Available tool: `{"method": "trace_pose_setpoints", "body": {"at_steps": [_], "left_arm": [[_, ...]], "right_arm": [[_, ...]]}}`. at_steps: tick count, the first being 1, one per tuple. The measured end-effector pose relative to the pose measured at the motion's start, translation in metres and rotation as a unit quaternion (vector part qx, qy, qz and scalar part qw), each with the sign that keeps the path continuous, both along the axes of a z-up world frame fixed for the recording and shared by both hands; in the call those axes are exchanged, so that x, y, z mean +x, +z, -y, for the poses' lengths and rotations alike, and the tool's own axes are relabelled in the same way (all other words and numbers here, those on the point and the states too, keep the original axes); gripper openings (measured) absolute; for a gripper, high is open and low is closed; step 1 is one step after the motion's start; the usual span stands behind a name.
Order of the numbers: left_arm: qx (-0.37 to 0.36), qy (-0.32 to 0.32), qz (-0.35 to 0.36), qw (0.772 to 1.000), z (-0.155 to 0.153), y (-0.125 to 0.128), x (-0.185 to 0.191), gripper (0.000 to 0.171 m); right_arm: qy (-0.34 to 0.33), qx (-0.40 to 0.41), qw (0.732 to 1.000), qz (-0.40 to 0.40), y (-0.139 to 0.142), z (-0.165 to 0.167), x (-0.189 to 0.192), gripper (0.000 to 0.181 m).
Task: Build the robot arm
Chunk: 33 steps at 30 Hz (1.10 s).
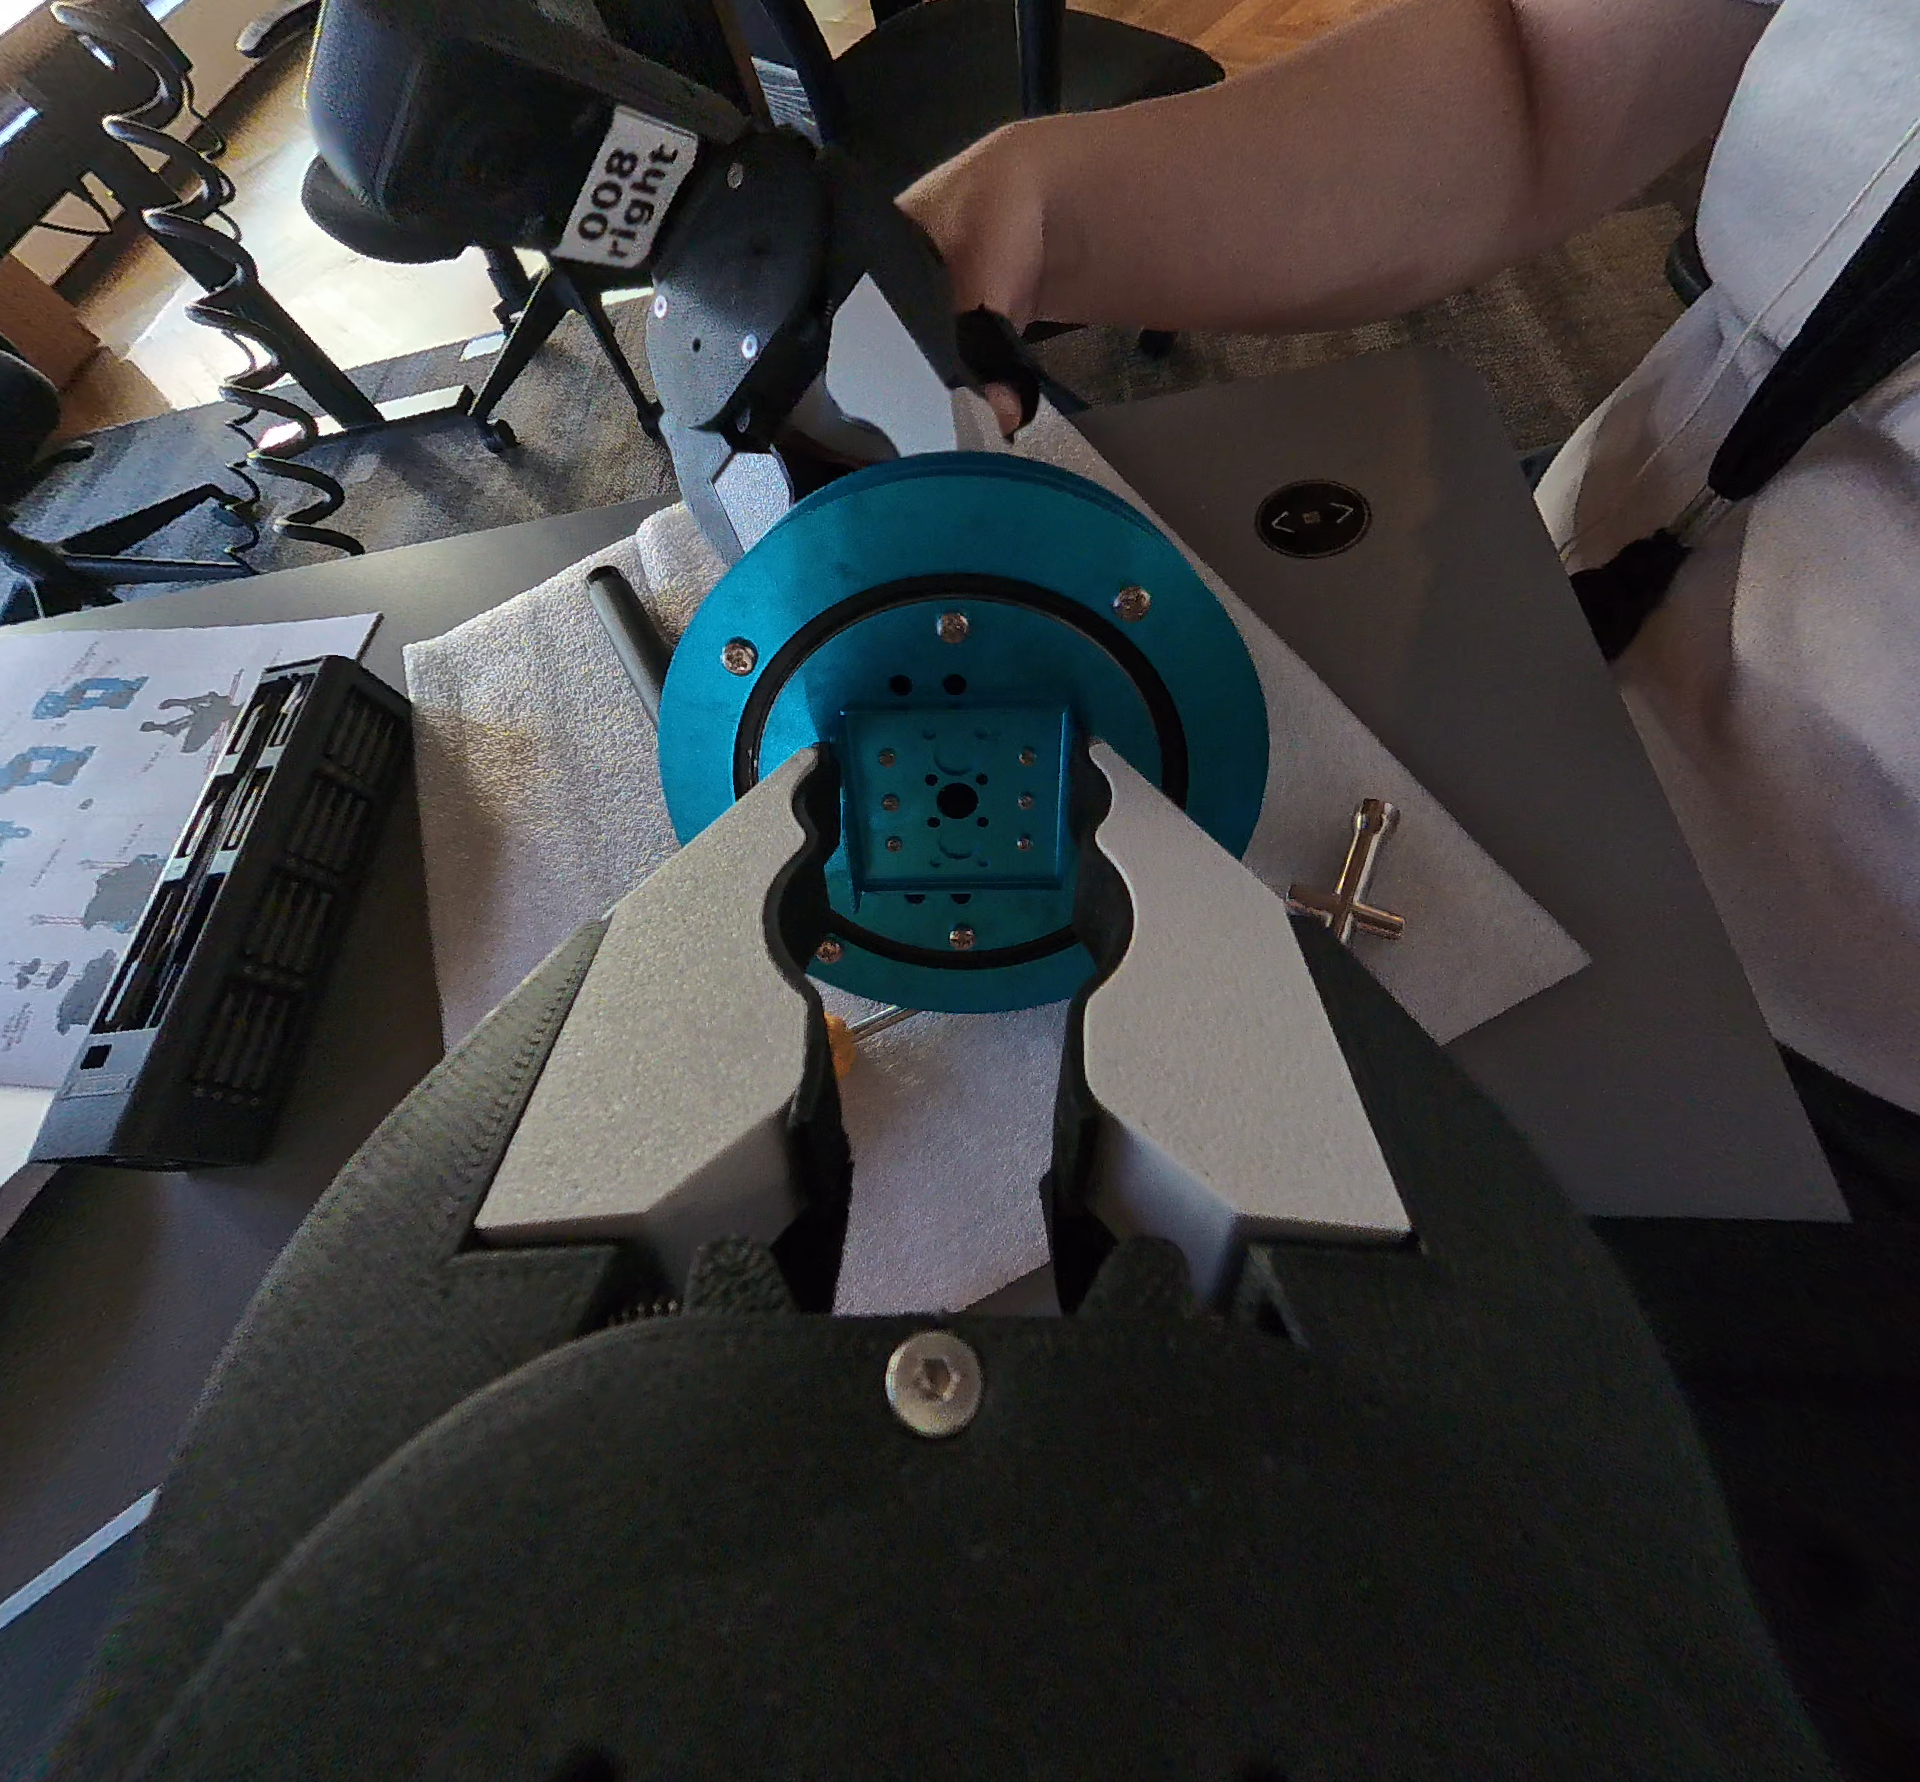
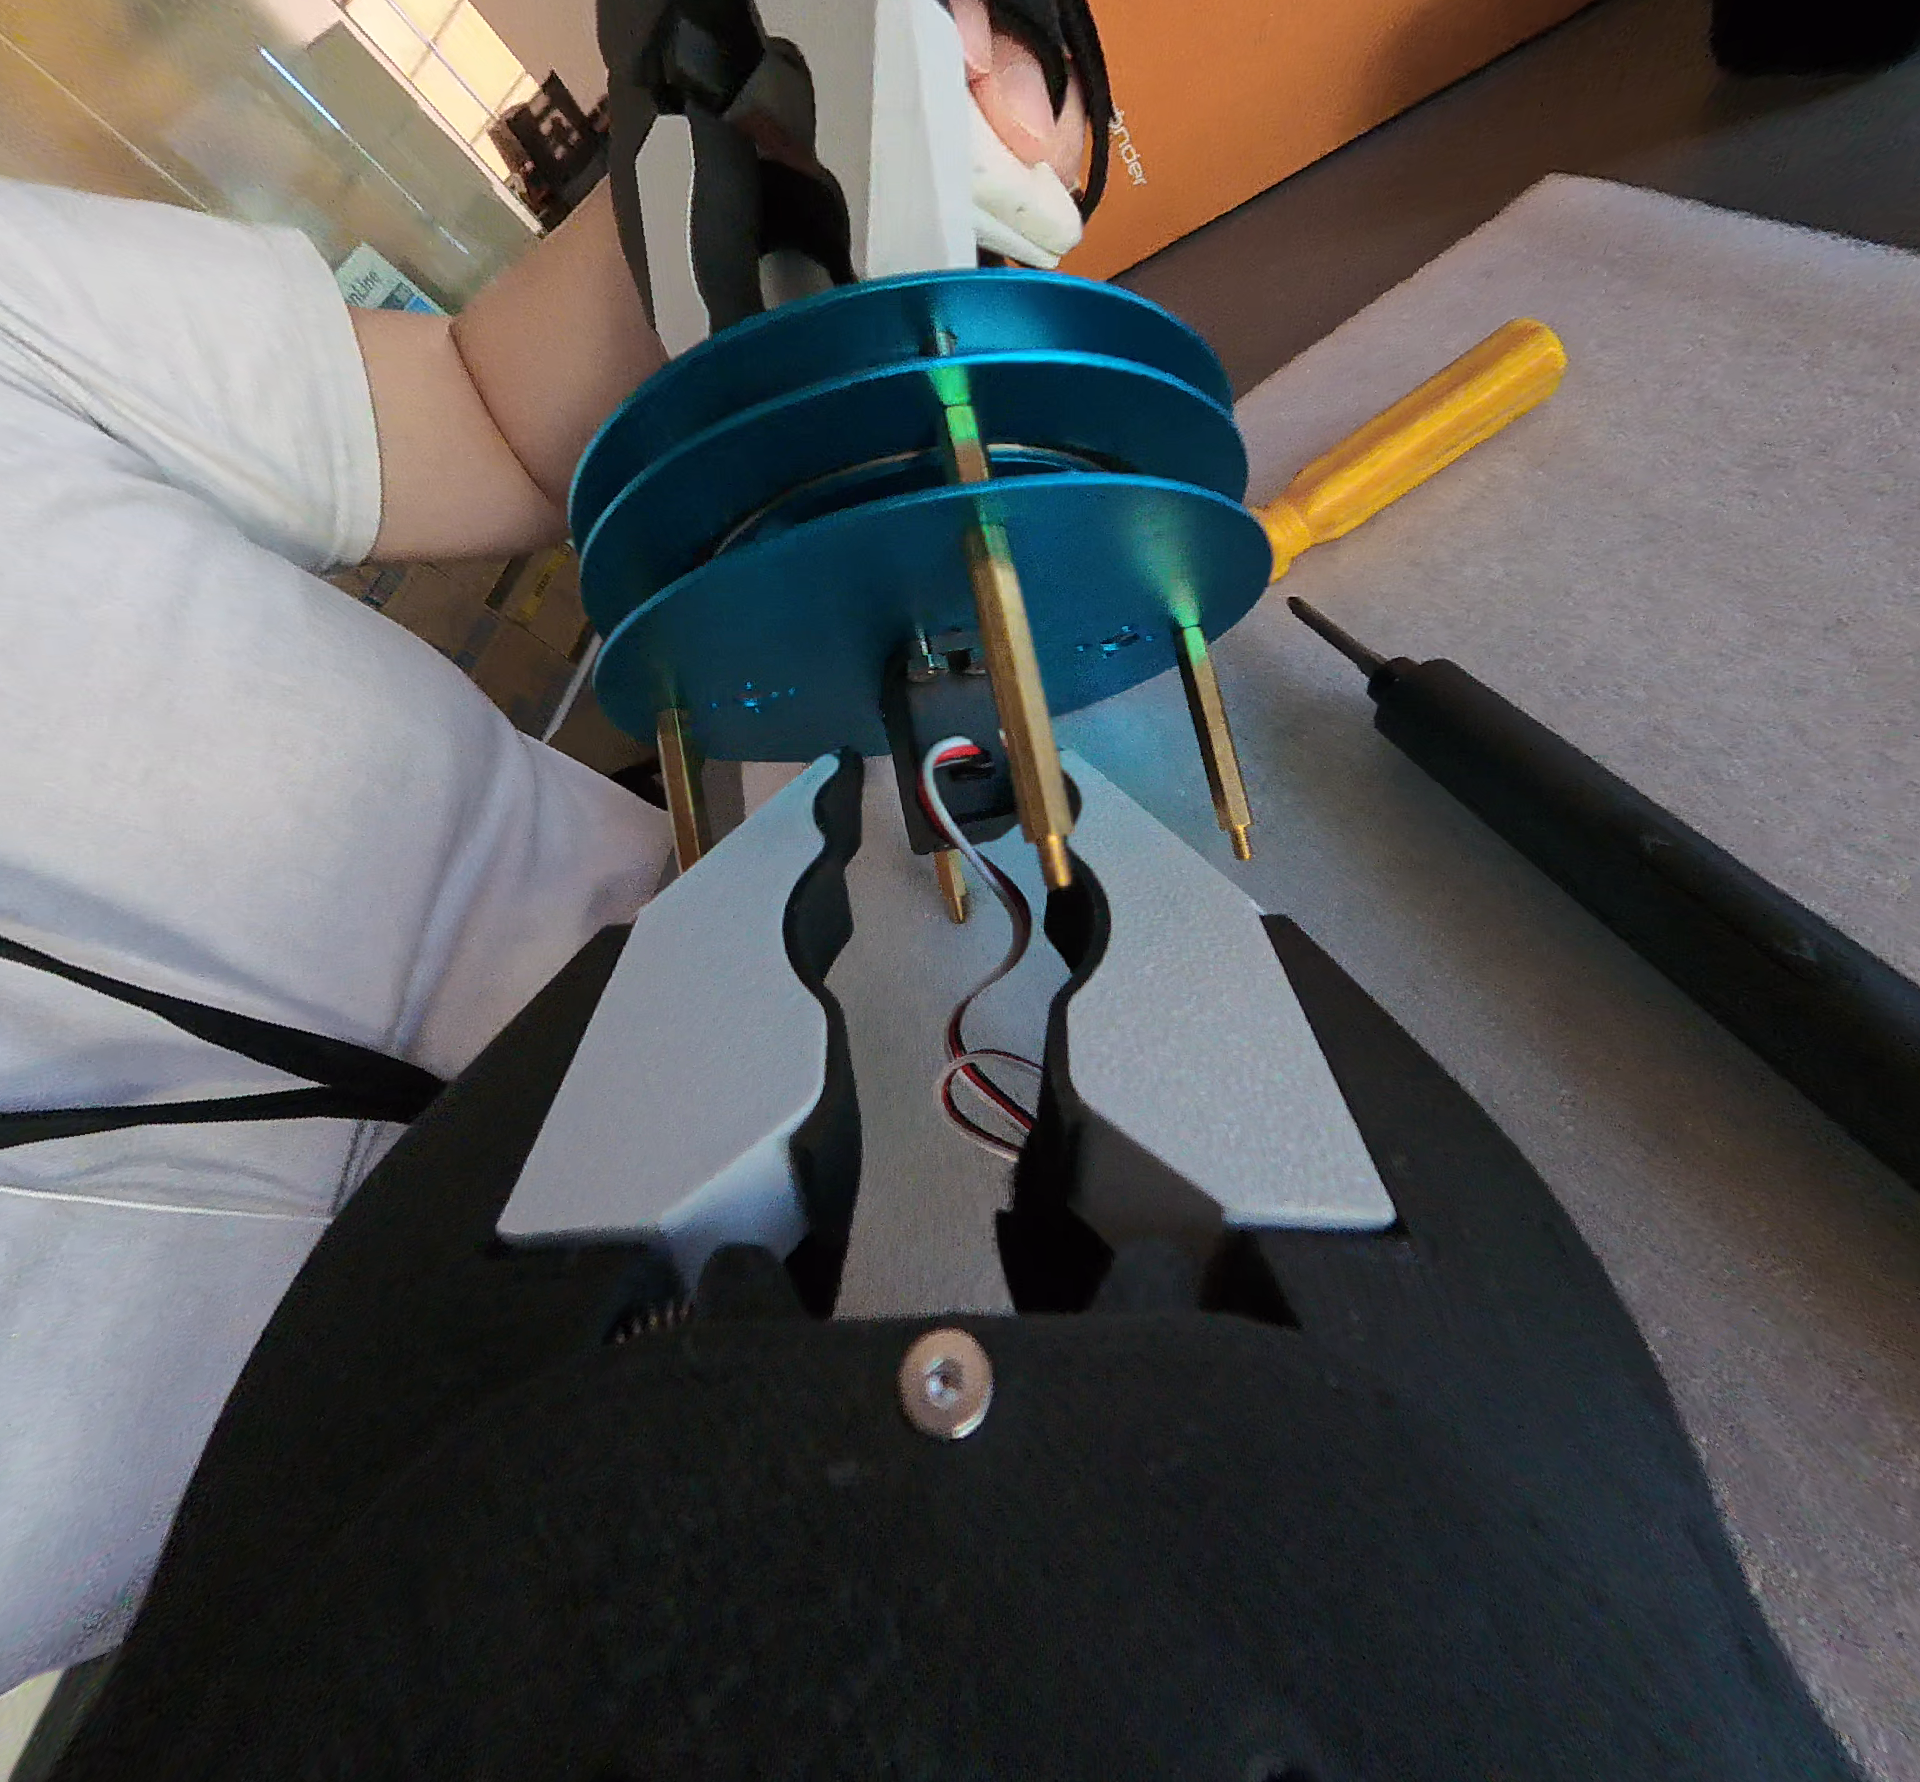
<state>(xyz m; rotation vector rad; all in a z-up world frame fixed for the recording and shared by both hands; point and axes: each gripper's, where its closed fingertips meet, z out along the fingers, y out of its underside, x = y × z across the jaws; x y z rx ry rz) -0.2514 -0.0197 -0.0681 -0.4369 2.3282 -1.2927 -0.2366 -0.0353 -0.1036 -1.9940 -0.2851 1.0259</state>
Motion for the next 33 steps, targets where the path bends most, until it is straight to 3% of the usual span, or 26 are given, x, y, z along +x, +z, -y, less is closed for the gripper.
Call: {"method": "trace_pose_setpoints", "body": {"at_steps": [14,21,27,33], "left_arm": [[-0.006,-0.023,0.030,0.999,0.009,0.006,-0.001,0.043],[0.052,-0.081,0.076,0.992,0.054,0.022,0.008,0.043],[0.049,-0.129,0.097,0.986,0.091,0.024,0.024,0.043],[0.025,-0.137,0.089,0.986,0.104,0.018,0.031,0.044]], "right_arm": [[-0.012,0.030,0.996,0.079,-0.004,0.003,-0.003,0.025],[-0.024,0.041,0.991,0.124,0.007,0.041,0.010,0.024],[-0.053,0.051,0.989,0.132,0.006,0.074,0.027,0.024],[-0.081,0.069,0.986,0.129,-0.003,0.082,0.033,0.024]]}}
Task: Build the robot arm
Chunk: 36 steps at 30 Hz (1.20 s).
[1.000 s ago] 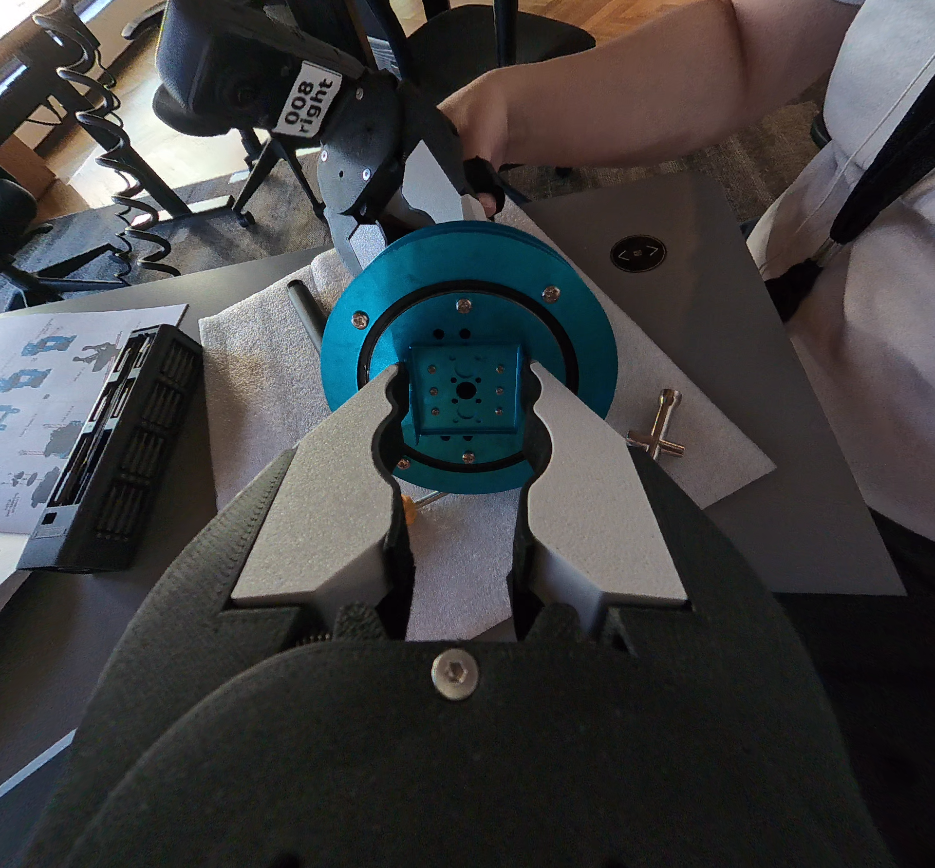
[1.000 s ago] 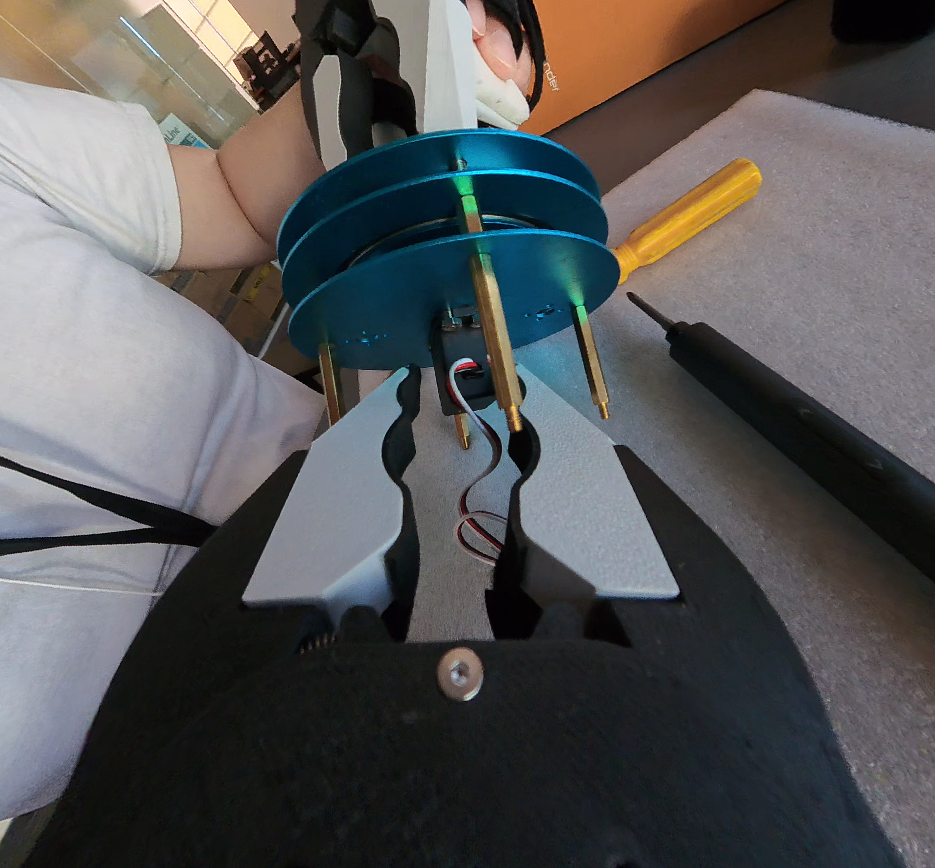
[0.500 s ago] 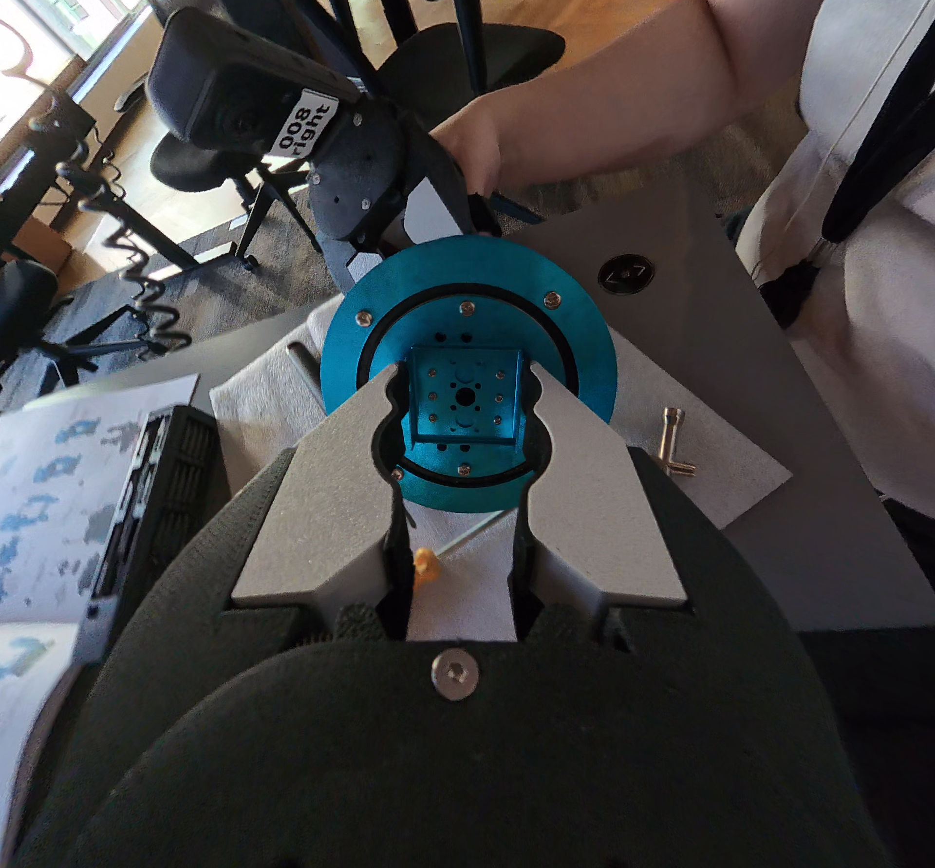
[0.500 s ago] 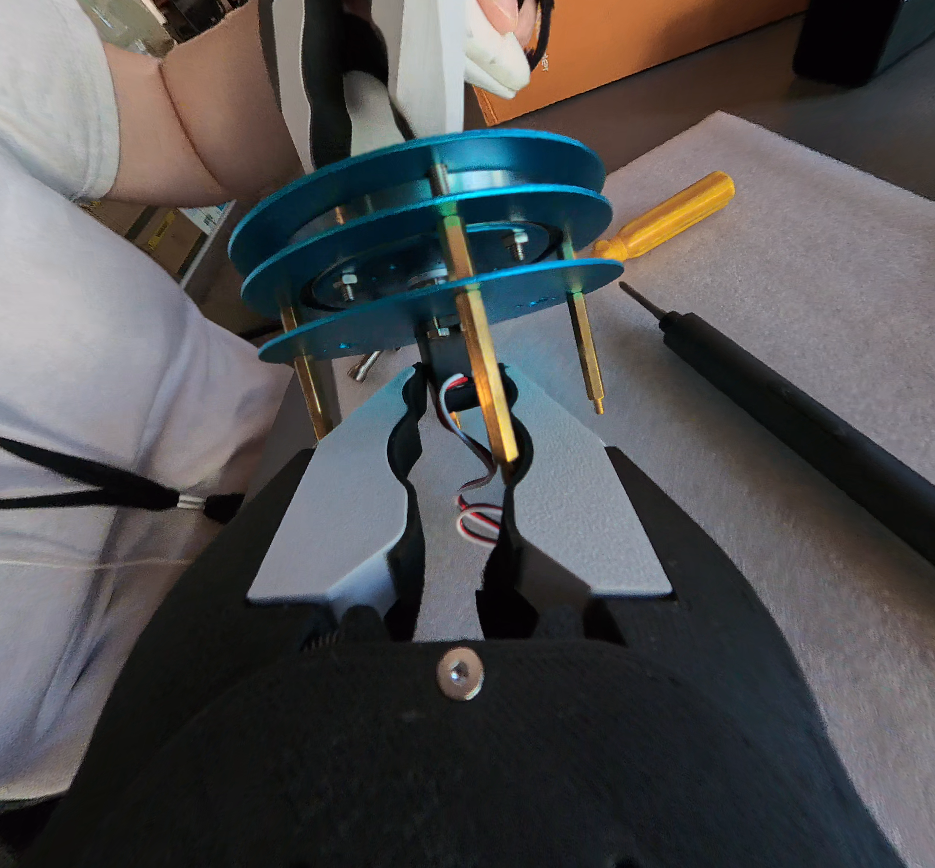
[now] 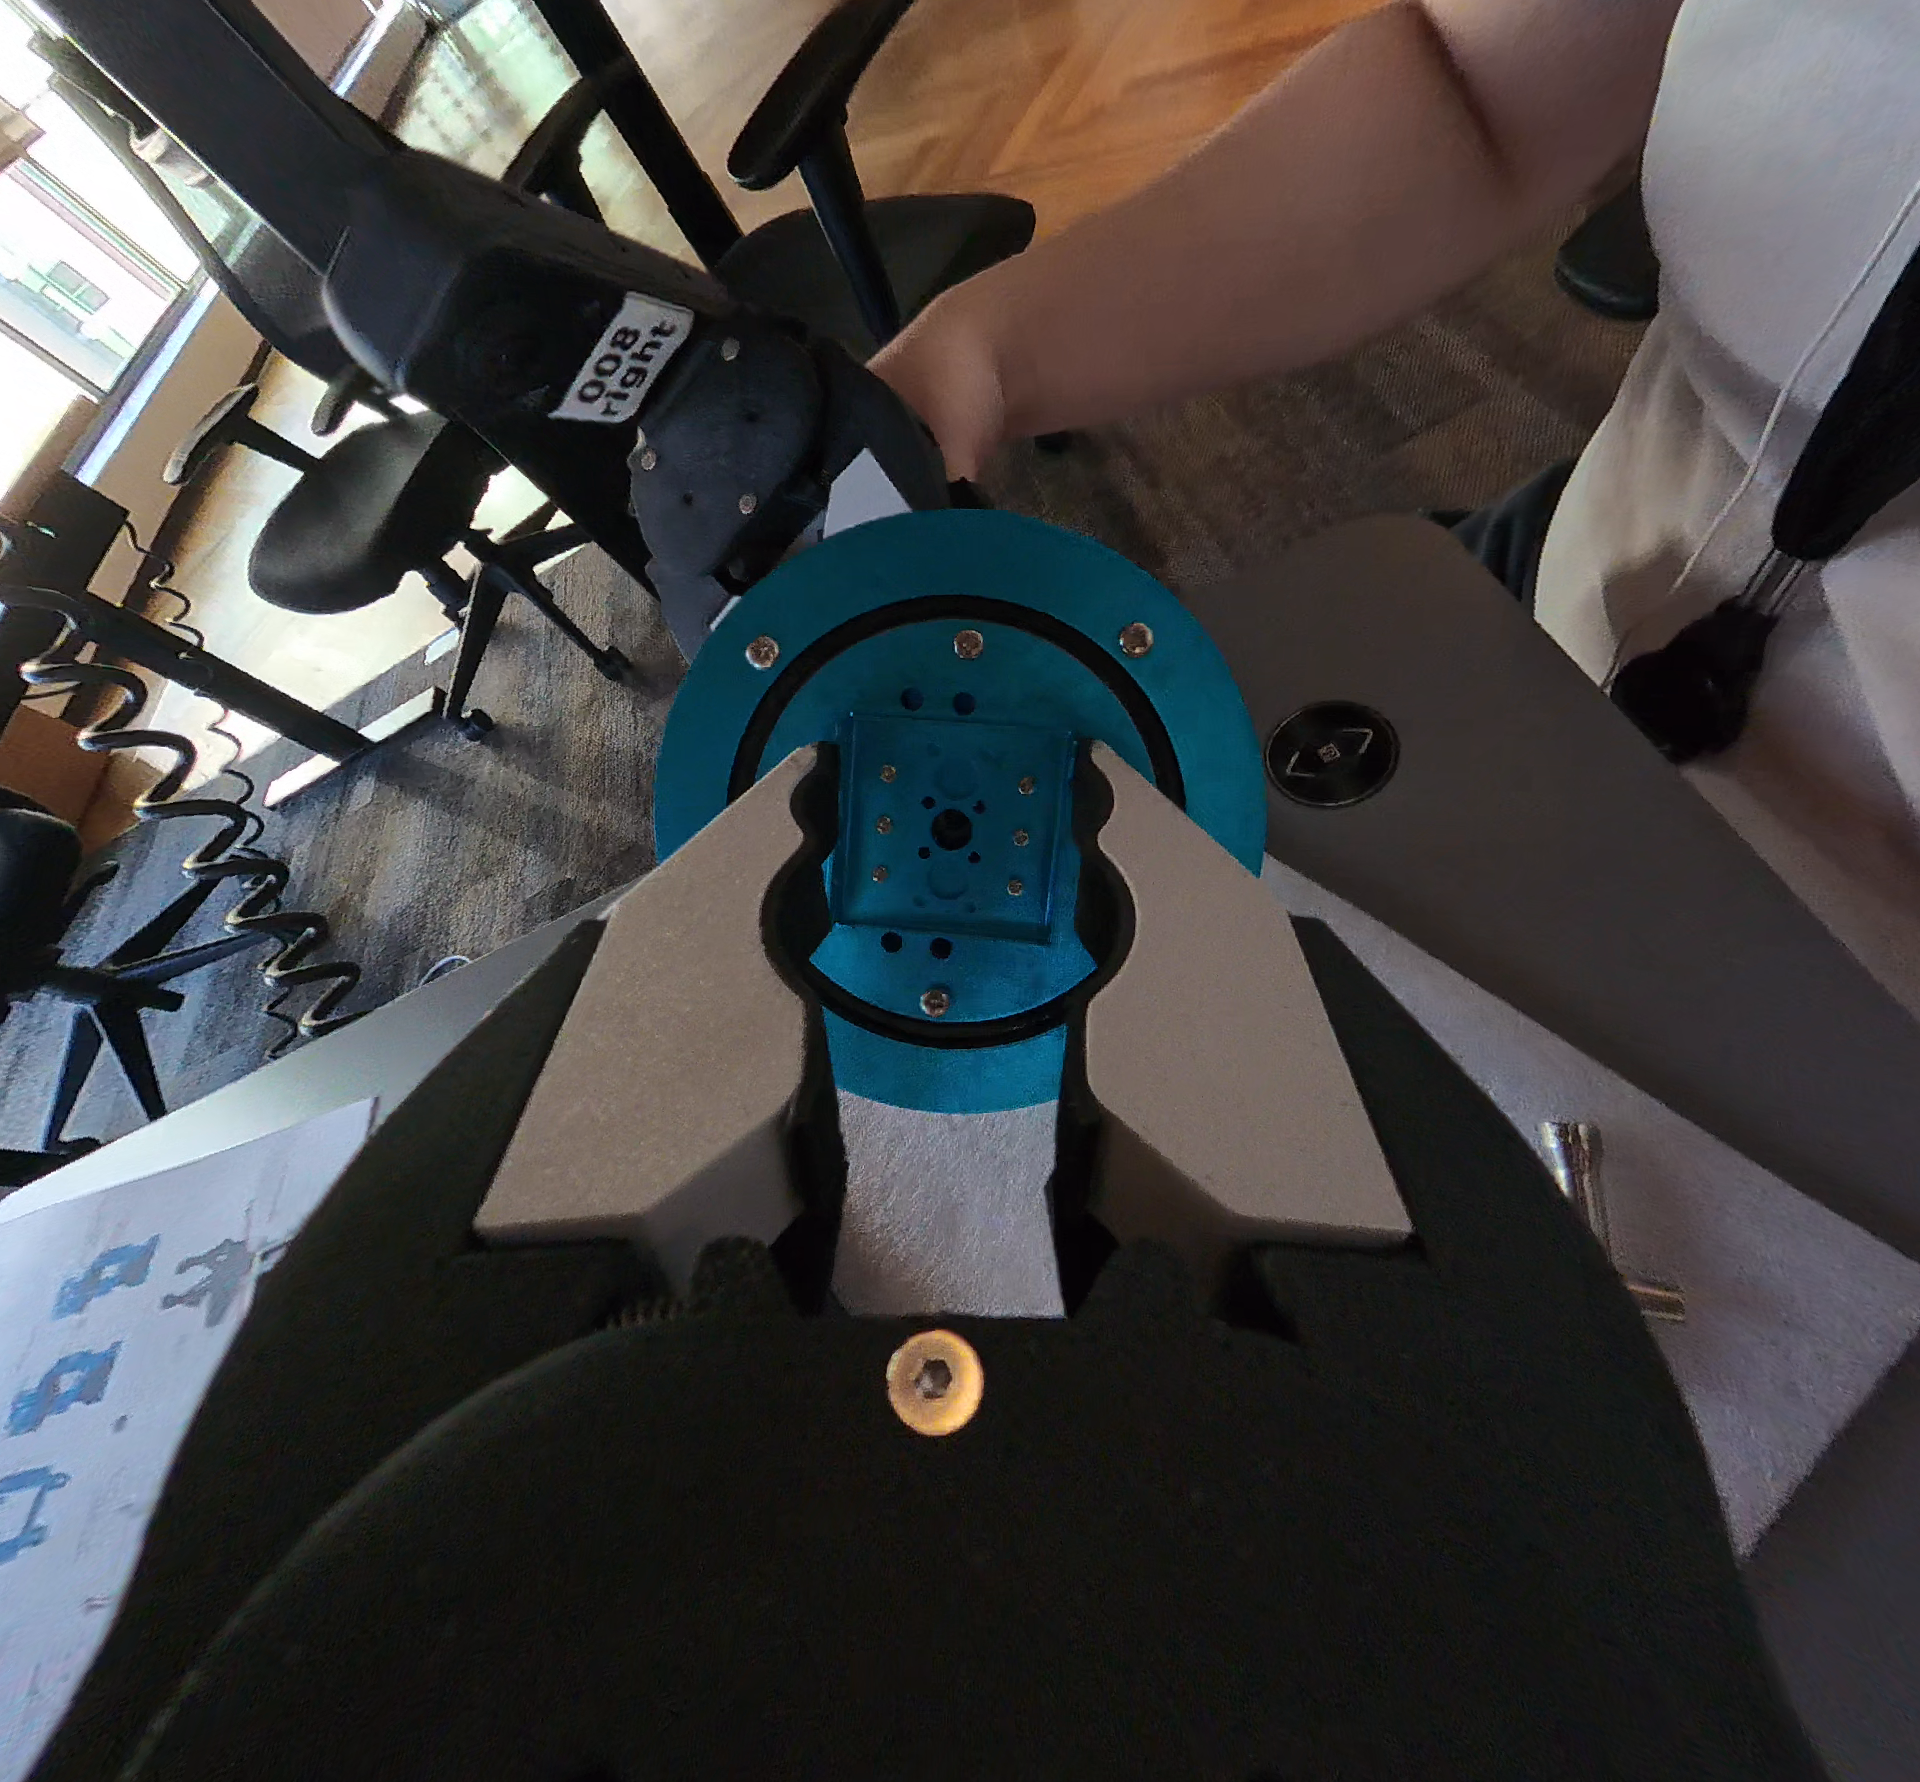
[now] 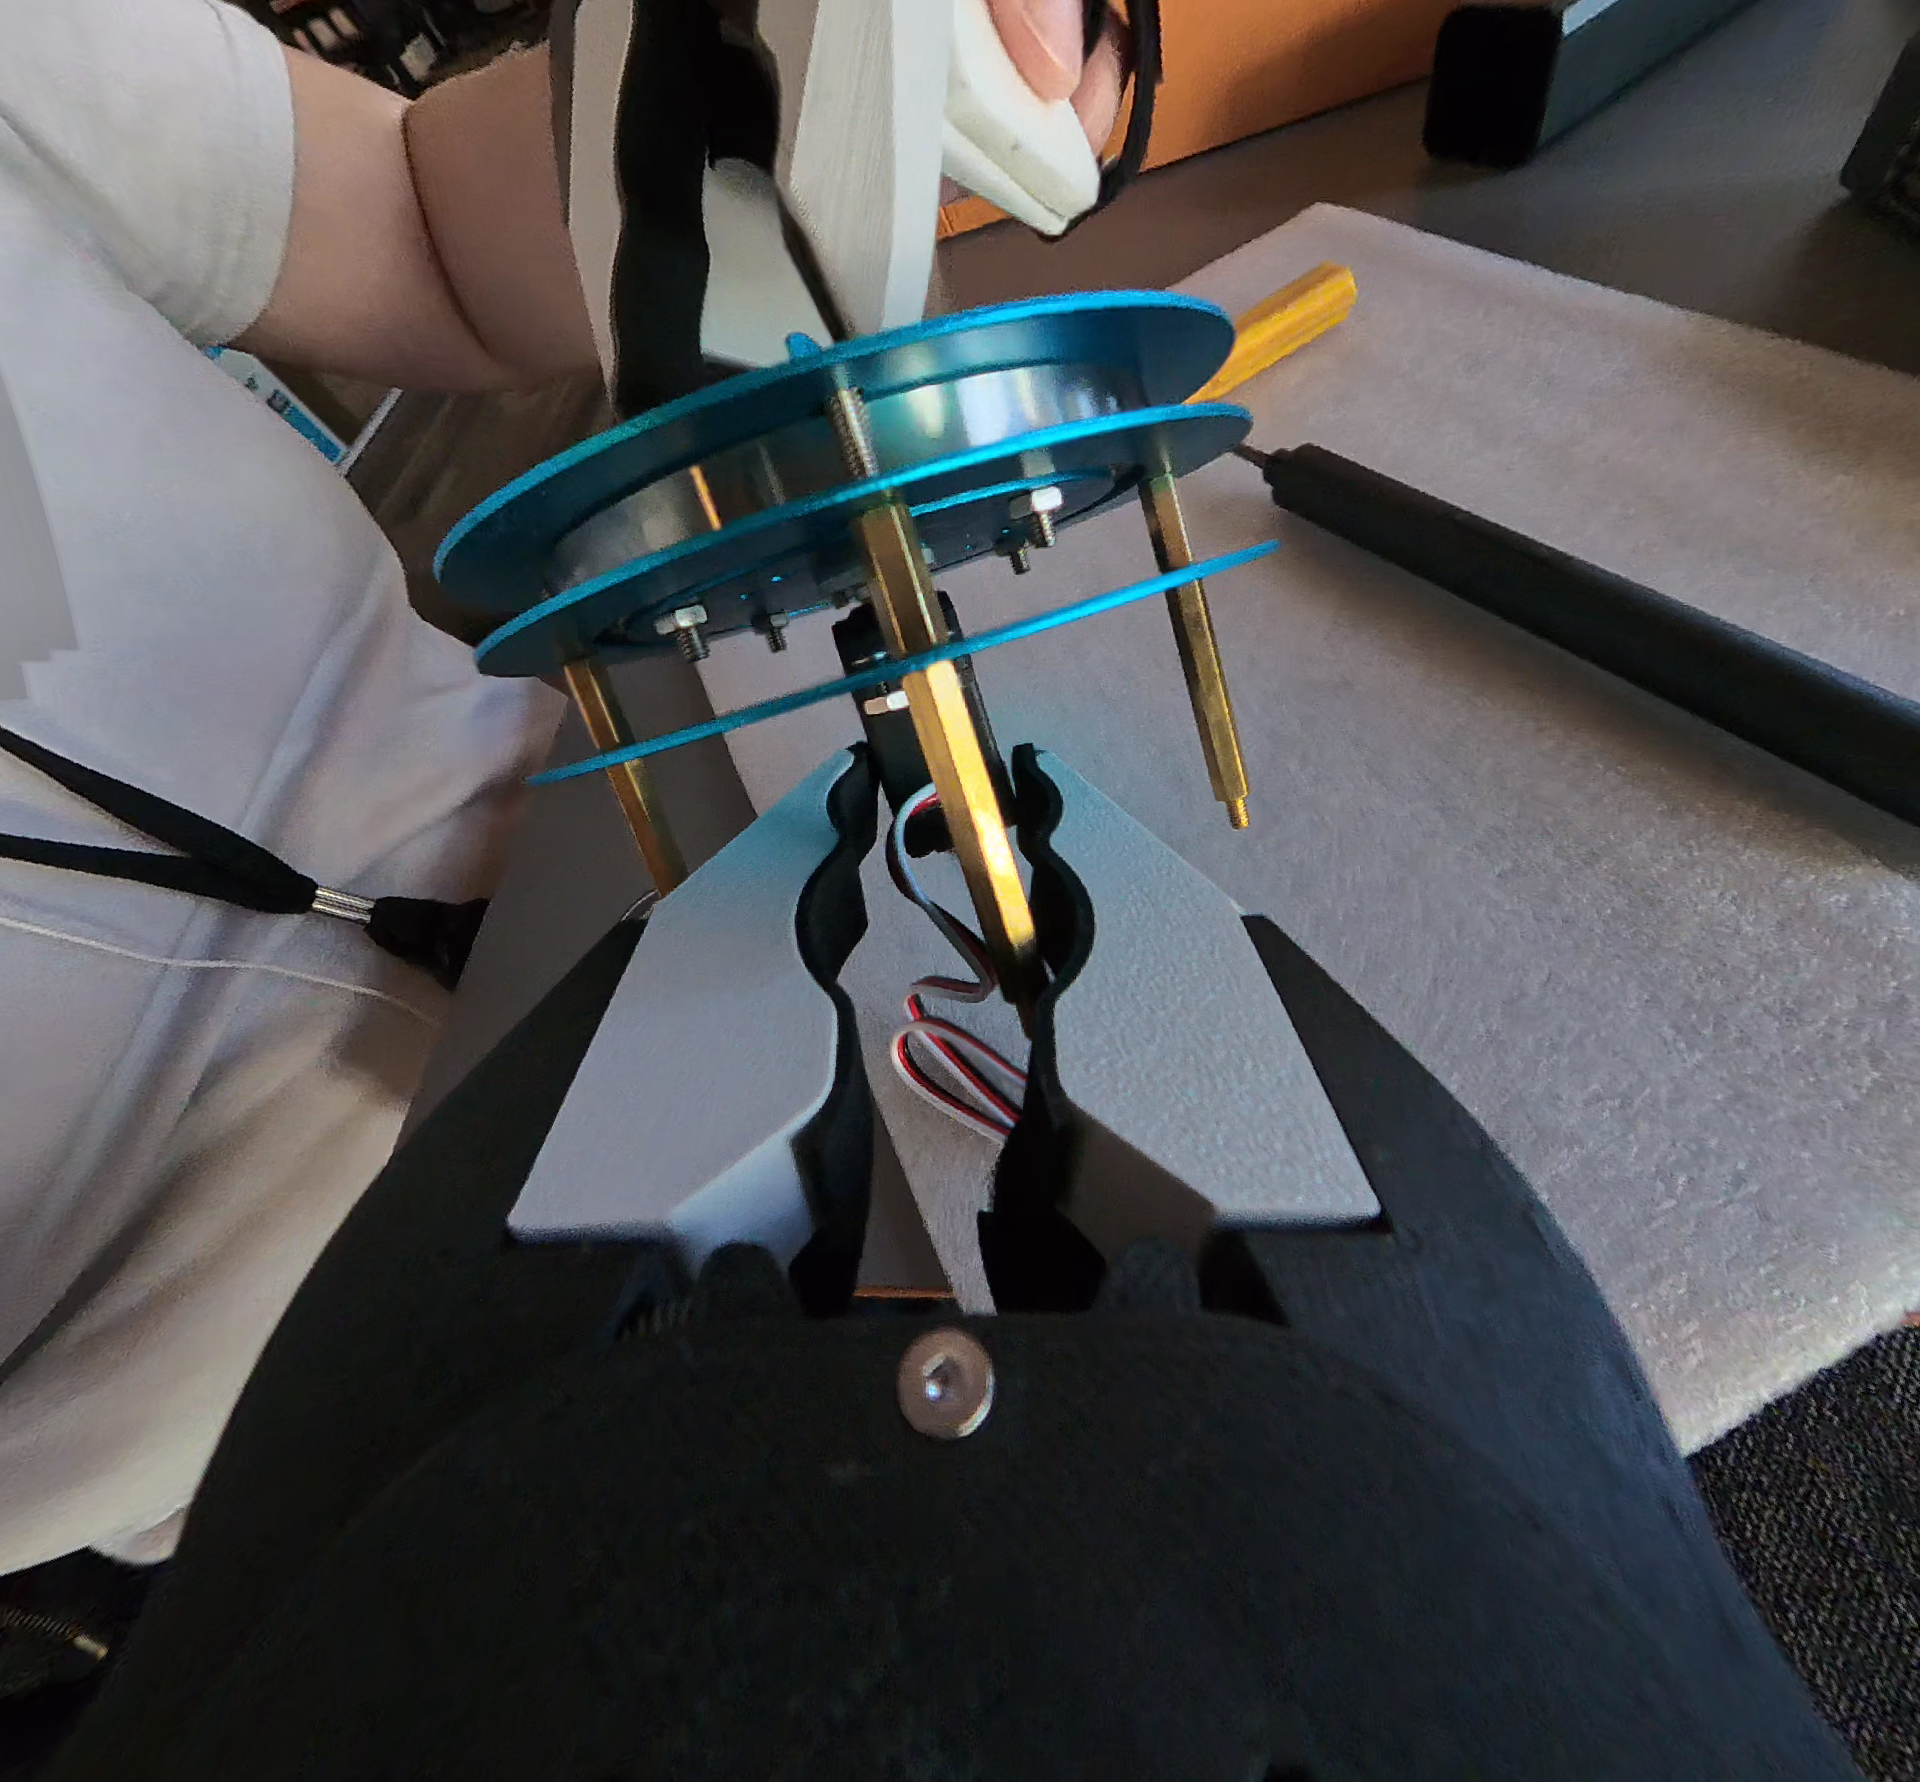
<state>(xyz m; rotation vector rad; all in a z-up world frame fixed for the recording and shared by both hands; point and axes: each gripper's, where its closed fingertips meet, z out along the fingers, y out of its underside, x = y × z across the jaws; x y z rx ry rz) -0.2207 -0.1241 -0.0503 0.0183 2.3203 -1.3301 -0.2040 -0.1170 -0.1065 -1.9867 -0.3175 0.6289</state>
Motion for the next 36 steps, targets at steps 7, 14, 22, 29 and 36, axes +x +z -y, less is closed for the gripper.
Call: {"method": "trace_pose_setpoints", "body": {"at_steps": [7,14,22,29,36], "left_arm": [[-0.063,0.026,-0.023,0.997,-0.003,0.004,0.005,0.046],[-0.120,0.049,0.000,0.992,-0.023,0.014,0.011,0.041],[-0.156,0.050,-0.035,0.986,-0.025,0.009,0.008,0.045],[-0.148,0.036,-0.049,0.987,-0.021,0.001,0.002,0.056],[-0.150,0.021,-0.050,0.987,-0.017,0.001,-0.003,0.056]], "right_arm": [[-0.042,0.039,0.998,-0.037,0.001,-0.001,0.003,0.023],[-0.061,0.053,0.996,-0.039,0.000,-0.006,0.006,0.021],[-0.063,0.085,0.994,-0.014,0.003,-0.004,0.002,0.021],[-0.060,0.117,0.991,0.013,0.004,-0.001,-0.003,0.021],[-0.066,0.143,0.986,0.059,0.005,0.003,-0.007,0.021]]}}
